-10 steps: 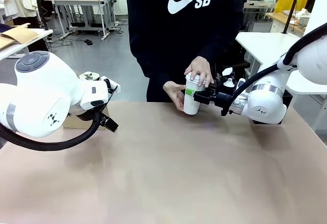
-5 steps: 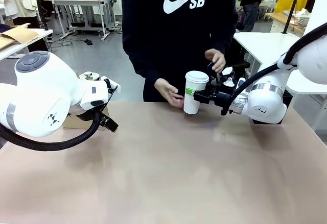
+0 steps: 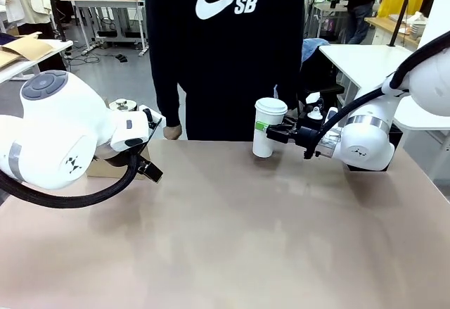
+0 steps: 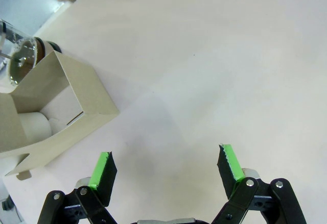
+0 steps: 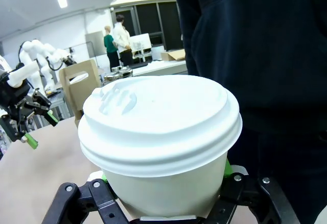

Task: Pour a drink into a cup and package it in a carrier.
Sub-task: When a person places the Paper Cup Lid on the 600 ml Paper Cup , lift the 600 ml Paper Cup.

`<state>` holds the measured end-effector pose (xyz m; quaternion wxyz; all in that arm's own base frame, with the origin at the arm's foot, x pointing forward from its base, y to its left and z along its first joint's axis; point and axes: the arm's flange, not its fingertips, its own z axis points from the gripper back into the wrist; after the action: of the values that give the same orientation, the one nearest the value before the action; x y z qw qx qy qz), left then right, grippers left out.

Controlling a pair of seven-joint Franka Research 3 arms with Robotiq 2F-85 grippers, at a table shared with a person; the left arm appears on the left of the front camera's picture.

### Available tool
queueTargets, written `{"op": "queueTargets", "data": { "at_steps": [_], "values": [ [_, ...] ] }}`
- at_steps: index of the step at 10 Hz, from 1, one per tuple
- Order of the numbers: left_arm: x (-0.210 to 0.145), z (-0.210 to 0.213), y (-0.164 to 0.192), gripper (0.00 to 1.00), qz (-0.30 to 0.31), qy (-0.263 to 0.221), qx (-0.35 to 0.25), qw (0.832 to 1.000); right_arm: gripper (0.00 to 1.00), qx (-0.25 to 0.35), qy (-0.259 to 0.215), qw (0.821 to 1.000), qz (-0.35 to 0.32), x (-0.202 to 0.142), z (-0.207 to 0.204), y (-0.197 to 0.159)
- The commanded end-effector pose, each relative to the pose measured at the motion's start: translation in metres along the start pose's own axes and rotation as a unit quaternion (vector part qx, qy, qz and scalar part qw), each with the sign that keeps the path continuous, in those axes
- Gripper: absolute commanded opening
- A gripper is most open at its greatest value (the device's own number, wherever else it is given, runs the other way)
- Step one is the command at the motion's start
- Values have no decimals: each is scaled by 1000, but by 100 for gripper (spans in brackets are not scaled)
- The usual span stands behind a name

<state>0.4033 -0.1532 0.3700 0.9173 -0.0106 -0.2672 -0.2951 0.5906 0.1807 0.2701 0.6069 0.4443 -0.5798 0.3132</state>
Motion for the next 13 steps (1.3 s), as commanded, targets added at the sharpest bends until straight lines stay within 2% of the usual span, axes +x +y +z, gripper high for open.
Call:
{"op": "queueTargets", "data": {
  "at_steps": [1,8,10,11,13],
  "values": [
    [0,0,1,100,1,-1,-1,1000,81,-3,-3,1000,2,5,-3,1],
    [0,0,1,100,1,-1,-1,1000,81,0,0,1000,0,0,0,0],
    [0,0,1,100,1,-1,-1,1000,81,19,18,999,20,65,8,25],
    [0,0,1,100,1,-1,-1,1000,81,43,10,999,21,100,13,38],
    [0,0,1,100,1,-1,-1,1000,81,68,22,997,35,170,21,79]
  ]
}}
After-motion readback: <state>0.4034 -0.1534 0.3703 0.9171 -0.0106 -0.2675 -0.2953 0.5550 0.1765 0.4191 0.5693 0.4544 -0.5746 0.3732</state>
